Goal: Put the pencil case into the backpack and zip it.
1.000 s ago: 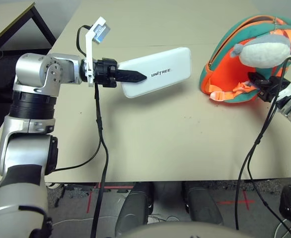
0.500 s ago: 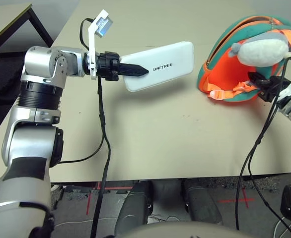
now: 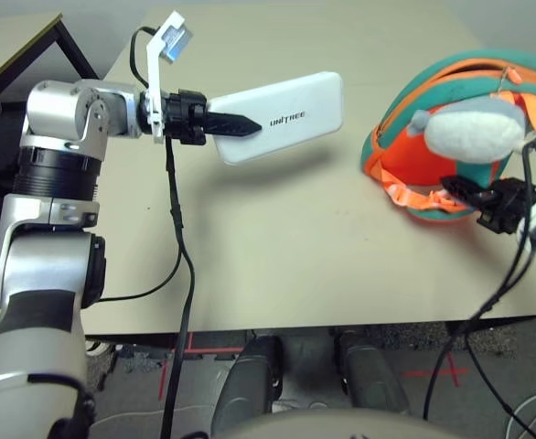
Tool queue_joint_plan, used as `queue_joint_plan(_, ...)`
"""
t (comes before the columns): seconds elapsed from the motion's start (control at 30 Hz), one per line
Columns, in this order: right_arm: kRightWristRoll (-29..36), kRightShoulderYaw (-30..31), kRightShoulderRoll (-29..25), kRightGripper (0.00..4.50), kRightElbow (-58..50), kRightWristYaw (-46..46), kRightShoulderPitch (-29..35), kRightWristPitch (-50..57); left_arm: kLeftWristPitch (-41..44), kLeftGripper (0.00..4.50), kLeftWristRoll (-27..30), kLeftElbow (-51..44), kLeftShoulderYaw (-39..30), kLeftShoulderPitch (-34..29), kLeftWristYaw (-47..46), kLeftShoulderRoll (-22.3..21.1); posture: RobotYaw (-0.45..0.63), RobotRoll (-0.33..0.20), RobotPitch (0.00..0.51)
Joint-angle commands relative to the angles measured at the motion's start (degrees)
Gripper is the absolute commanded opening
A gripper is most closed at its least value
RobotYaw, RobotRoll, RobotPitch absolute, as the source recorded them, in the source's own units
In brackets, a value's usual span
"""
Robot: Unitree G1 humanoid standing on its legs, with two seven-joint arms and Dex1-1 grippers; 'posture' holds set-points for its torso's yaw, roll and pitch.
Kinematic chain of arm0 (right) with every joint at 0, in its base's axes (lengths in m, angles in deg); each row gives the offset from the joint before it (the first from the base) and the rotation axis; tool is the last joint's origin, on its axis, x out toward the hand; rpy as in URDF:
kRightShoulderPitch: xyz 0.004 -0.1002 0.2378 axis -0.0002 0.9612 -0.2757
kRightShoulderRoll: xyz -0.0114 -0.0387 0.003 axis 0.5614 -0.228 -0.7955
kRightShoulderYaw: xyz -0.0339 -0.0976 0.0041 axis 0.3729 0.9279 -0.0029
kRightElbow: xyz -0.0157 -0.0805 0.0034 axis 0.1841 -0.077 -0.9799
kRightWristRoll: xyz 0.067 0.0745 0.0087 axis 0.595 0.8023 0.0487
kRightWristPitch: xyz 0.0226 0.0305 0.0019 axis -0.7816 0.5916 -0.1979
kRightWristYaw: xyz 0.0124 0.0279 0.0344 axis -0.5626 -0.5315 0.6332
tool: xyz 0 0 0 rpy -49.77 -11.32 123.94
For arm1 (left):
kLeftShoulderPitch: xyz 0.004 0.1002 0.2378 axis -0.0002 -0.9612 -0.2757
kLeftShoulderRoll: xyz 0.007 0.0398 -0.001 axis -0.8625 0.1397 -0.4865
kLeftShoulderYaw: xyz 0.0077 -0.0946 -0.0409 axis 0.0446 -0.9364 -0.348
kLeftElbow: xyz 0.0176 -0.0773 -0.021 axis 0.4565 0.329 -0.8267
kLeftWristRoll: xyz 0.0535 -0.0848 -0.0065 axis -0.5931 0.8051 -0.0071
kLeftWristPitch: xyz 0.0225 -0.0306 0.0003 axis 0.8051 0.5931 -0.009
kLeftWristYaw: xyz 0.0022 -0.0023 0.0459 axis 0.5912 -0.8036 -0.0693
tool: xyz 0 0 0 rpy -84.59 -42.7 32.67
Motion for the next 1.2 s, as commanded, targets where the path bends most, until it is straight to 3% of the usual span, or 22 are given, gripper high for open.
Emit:
queue_joint_plan(0.03, 6.5, 0.0, -1.0, 0.17, -2.9, 1.4, -1.0, 4.6, -2.3, 1.42, -1.4, 1.4, 0.1, 1.5, 1.1, 0.2, -0.17, 0.000, 0.129)
queue_joint_plan(0.13, 9.0, -0.5, -2.3, 0.17, -4.5, 2.0, 0.3, 5.7, -2.0, 1.42, -1.0, 0.8, -0.8, 0.7, 0.9, 0.7, -0.17, 0.000, 0.126)
queue_joint_plan(0.33, 22.3, -3.4, -10.2, 0.17, -6.6, 0.2, 6.9, 3.4, -2.5, 1.42, -1.1, 0.7, -0.8, -0.2, 1.0, 1.8, -0.21, 0.000, 0.123)
queue_joint_plan(0.53, 46.5, -9.8, -25.7, 0.17, -7.7, -12.6, 25.7, -12.3, -3.7, 1.42, -1.6, 2.5, -1.1, 0.3, 1.0, 3.4, -0.24, 0.000, 0.126)
queue_joint_plan(0.67, 53.6, -17.4, -30.7, 0.17, -9.1, -16.5, 37.9, -17.6, -3.9, 1.42, -2.2, 3.1, -0.6, 0.8, 1.9, 3.7, -0.27, 0.000, 0.128)
queue_joint_plan(0.73, 53.4, -16.9, -31.3, 0.17, -9.7, -17.8, 40.3, -20.6, -5.0, 1.42, -2.7, 4.3, -0.6, 1.4, 2.0, 4.3, -0.27, 0.000, 0.127)
queue_joint_plan(0.87, 47.1, -8.4, -31.0, 0.17, -8.5, -19.7, 37.4, -27.4, -6.4, 1.42, -3.7, 4.7, -0.2, 2.9, 3.1, 4.6, -0.26, 0.000, 0.125)
queue_joint_plan(1.07, 35.4, 3.1, -28.1, 0.17, -6.3, -17.8, 32.3, -31.6, -5.4, 1.42, -4.0, -0.3, 0.8, 5.9, 7.1, 1.0, -0.23, 0.000, 0.130)
queue_joint_plan(1.2, 31.6, 5.1, -26.4, 0.17, -6.1, -16.0, 31.9, -32.4, -2.9, 1.42, -3.5, -6.4, 1.9, 6.9, 10.0, -2.4, -0.20, 0.000, 0.143)
